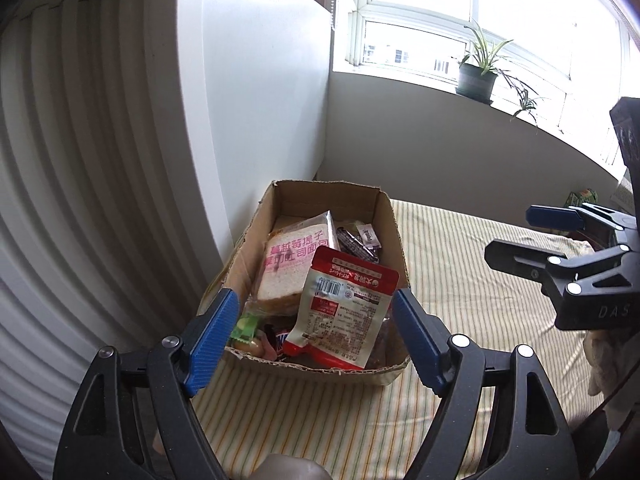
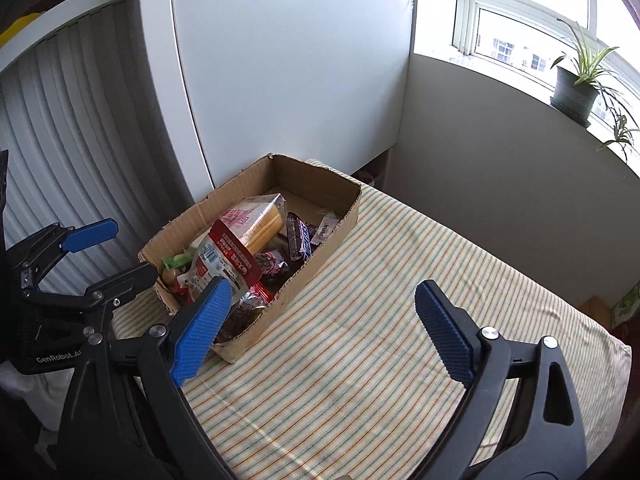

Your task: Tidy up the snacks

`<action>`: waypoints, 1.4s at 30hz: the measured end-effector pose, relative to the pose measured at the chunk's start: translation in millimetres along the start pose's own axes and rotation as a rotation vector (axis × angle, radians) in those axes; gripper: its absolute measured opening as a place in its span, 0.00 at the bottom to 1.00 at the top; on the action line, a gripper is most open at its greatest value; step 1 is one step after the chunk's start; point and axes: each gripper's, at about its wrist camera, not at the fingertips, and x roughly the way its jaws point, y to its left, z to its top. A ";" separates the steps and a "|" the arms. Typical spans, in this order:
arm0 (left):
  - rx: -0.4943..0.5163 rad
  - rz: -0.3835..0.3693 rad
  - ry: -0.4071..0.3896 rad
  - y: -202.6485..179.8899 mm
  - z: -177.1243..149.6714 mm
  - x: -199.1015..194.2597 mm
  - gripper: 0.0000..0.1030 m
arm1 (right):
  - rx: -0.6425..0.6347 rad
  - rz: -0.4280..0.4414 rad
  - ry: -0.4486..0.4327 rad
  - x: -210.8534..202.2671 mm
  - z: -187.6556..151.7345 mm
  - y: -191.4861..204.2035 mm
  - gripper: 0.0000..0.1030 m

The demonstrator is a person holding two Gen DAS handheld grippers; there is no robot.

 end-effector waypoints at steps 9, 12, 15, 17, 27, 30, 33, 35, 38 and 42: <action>-0.053 0.036 0.010 0.1 -28.4 -7.4 0.77 | 0.128 -0.038 -0.039 -22.7 -47.7 1.8 0.94; -0.055 0.038 0.008 1.1 -30.1 -10.5 0.77 | 0.162 -0.026 -0.033 -26.4 -54.2 -3.2 0.94; -0.066 0.050 0.006 3.8 -30.4 -13.0 0.77 | 0.155 -0.058 -0.036 -28.4 -55.9 -5.1 0.94; -0.068 0.053 0.005 4.7 -30.6 -13.8 0.77 | 0.157 -0.067 -0.041 -30.4 -57.0 -5.9 0.94; -0.059 0.055 0.002 1.1 -31.6 -16.3 0.77 | 0.169 -0.062 -0.054 -34.2 -56.6 -6.4 0.94; -0.056 0.055 0.003 -0.1 -31.8 -17.1 0.77 | 0.165 -0.063 -0.054 -35.3 -57.6 -5.4 0.94; -0.055 0.057 0.000 -1.0 -32.0 -18.4 0.77 | 0.166 -0.061 -0.053 -35.6 -58.0 -4.3 0.94; -0.054 0.057 0.001 -1.8 -32.1 -18.7 0.77 | 0.172 -0.057 -0.054 -35.9 -58.1 -4.4 0.94; -0.055 0.057 0.000 -2.7 -32.3 -19.6 0.77 | 0.175 -0.059 -0.054 -36.3 -58.6 -4.3 0.94; -0.051 0.059 0.000 -5.2 -32.7 -19.9 0.77 | 0.179 -0.060 -0.054 -36.0 -58.8 -4.3 0.94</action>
